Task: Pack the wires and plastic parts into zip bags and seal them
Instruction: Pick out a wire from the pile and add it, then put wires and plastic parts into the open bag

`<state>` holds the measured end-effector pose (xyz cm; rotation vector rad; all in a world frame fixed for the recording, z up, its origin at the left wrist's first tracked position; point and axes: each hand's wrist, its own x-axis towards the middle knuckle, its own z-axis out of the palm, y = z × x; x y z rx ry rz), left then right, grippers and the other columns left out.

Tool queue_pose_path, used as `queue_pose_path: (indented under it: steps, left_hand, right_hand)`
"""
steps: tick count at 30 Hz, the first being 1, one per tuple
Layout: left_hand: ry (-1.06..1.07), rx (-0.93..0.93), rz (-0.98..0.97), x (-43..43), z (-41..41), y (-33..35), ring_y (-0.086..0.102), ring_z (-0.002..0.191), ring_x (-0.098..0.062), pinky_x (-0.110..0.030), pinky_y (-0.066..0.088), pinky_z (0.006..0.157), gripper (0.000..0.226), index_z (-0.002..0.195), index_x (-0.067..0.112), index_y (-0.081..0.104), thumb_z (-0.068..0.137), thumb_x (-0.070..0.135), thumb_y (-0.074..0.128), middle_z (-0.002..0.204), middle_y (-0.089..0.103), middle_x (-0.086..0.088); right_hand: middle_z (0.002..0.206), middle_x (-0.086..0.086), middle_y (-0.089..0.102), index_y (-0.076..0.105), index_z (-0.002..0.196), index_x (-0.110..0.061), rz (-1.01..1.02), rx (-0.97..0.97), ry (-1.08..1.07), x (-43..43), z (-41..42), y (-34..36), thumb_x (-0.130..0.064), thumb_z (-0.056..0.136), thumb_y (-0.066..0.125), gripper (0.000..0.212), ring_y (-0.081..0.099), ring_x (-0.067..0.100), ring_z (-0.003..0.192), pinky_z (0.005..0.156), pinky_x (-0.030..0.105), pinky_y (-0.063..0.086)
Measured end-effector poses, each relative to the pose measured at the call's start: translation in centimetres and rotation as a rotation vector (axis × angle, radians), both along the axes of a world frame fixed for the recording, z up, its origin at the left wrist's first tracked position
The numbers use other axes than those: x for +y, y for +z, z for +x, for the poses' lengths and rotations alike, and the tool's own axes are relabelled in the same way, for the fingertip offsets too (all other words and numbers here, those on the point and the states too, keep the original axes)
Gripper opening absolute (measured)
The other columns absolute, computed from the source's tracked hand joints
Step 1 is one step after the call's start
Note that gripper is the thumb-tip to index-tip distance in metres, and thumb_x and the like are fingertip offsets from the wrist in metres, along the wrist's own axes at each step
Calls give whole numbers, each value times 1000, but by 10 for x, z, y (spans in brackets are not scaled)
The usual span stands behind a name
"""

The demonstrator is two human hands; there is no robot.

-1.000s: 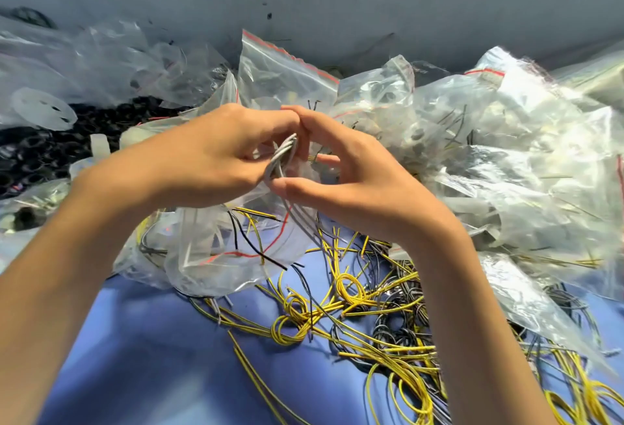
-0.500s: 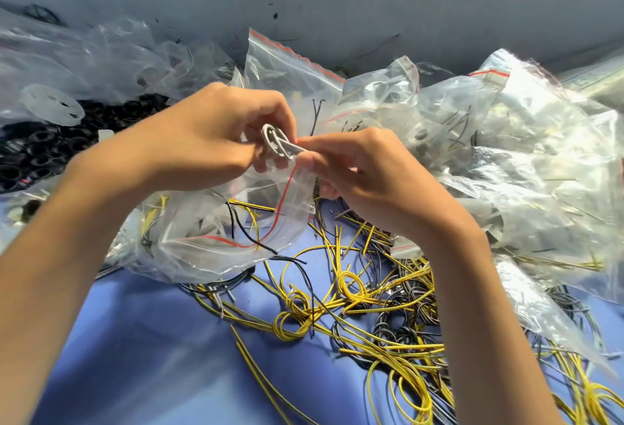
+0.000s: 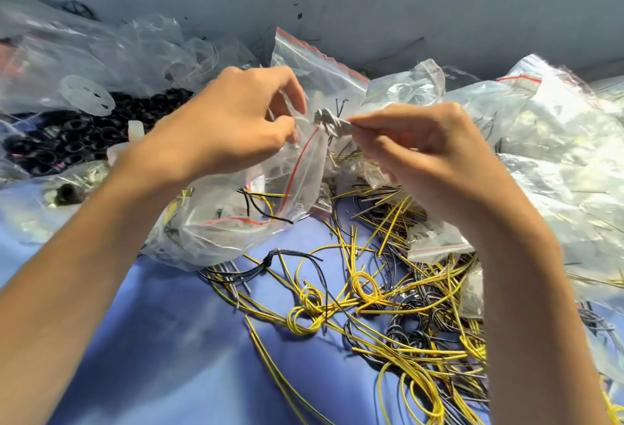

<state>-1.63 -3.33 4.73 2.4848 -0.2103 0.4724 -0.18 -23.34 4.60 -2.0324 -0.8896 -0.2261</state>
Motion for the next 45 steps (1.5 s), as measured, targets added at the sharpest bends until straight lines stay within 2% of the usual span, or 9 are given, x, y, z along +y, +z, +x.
queue_pose_path:
  steps: [7, 10, 14, 17, 22, 27, 32, 38, 45]
  left_hand:
    - [106, -18, -62, 0, -4, 2, 64, 66, -6, -32, 53, 79, 2, 79, 21, 64, 81, 22, 65, 75, 71, 4]
    - [151, 52, 22, -2, -1, -1, 65, 69, -7, -34, 52, 82, 17, 75, 21, 64, 81, 37, 61, 72, 71, 4]
    - [283, 243, 276, -1, 2, -5, 57, 85, -32, -33, 42, 70, 39, 65, 25, 60, 78, 60, 49, 87, 67, -9]
    - [226, 227, 220, -2, 4, -6, 57, 85, -30, -31, 36, 66, 30, 77, 18, 67, 86, 44, 55, 87, 69, -10]
    - [-9, 160, -153, -12, -4, 1, 44, 42, -7, -22, 36, 50, 27, 66, 17, 61, 91, 22, 56, 47, 55, 6]
    - [-157, 116, -271, -35, -13, 4, 47, 53, -2, -20, 39, 58, 12, 81, 10, 68, 89, 13, 59, 56, 57, 8]
    - [-254, 82, -438, -45, -19, 5, 48, 52, -4, -12, 39, 54, 12, 91, 3, 68, 90, 3, 56, 56, 55, 7]
    - [-228, 43, -570, -42, -17, 8, 56, 57, -4, -12, 47, 59, 13, 97, 2, 65, 91, -2, 54, 76, 65, -8]
    - [-274, 28, -671, -42, -20, 11, 60, 60, -6, -15, 50, 64, 16, 88, 8, 63, 92, -3, 51, 82, 67, -12]
  right_hand:
    - [82, 4, 65, 69, 83, -33, 31, 10, 52, 5, -7, 7, -25, 82, 57, 14, 56, 7, 71, 71, 35, 52]
    - [94, 3, 66, 66, 86, -26, 33, 48, 61, 2, -6, 8, -15, 85, 62, 12, 61, -2, 83, 72, 16, 48]
    - [77, -2, 72, 69, 84, -19, 7, 166, 146, 1, -11, 9, -10, 87, 66, 11, 69, 6, 72, 67, 25, 55]
    - [67, 3, 70, 72, 83, -15, -53, 200, 189, 3, -12, 8, -9, 88, 66, 10, 64, 8, 49, 46, 13, 44]
    - [60, -5, 69, 77, 85, -16, -349, 113, 166, 11, -9, 0, -15, 86, 66, 11, 50, 2, 35, 41, 10, 36]
    - [60, -6, 61, 68, 71, -6, -522, -70, 181, 29, -13, -6, -4, 82, 56, 16, 56, 10, 65, 55, 20, 41]
    - [118, 13, 64, 65, 117, -9, -772, -71, 215, 40, -13, -22, -16, 93, 53, 28, 56, 28, 109, 92, 31, 41]
    - [82, 16, 67, 68, 93, -3, -625, -35, 151, 32, -17, -8, -6, 78, 63, 16, 59, 23, 74, 68, 35, 46]
    - [114, 16, 52, 56, 118, -5, -729, -18, -9, 37, -23, -14, -10, 83, 60, 36, 53, 32, 110, 89, 37, 46]
